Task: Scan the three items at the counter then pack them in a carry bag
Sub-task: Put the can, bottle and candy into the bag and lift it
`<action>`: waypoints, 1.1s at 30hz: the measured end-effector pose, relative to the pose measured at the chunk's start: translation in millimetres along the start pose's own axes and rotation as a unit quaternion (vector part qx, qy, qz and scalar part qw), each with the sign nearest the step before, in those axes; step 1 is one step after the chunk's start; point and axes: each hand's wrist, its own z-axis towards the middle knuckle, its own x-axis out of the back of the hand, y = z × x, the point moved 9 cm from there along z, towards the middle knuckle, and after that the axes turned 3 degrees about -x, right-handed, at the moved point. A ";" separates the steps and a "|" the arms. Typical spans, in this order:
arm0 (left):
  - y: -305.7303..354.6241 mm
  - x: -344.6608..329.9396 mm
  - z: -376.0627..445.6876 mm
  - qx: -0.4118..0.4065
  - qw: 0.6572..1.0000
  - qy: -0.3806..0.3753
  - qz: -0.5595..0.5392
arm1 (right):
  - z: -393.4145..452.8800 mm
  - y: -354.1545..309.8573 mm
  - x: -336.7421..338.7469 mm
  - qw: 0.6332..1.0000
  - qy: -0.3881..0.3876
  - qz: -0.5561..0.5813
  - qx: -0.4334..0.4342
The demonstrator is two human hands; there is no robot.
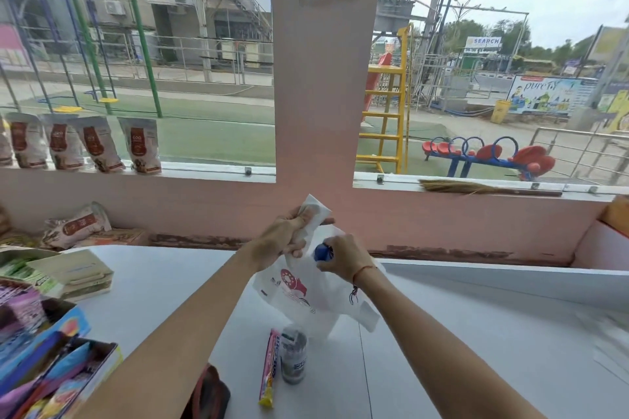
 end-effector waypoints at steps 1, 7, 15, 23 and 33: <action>10.6 -4.6 -2.6 -0.005 0.999 -0.026 -0.025 | 3.8 6.3 -11.5 1.000 -0.018 -0.012 -0.020; 35.9 5.9 -16.2 -0.002 0.994 -0.071 -0.084 | 6.9 48.6 -51.3 0.973 -0.137 -0.154 -0.100; -1.1 8.1 -10.6 0.005 0.998 0.012 0.054 | 5.5 16.5 -35.1 0.979 -0.159 0.077 -0.103; -17.1 13.1 -2.6 0.042 0.992 0.025 0.116 | -68.1 -62.2 -77.0 0.940 -0.310 -0.032 0.139; -35.3 31.8 -2.7 0.064 0.984 0.060 0.157 | -59.7 -50.6 -51.5 0.972 -0.195 -0.065 0.110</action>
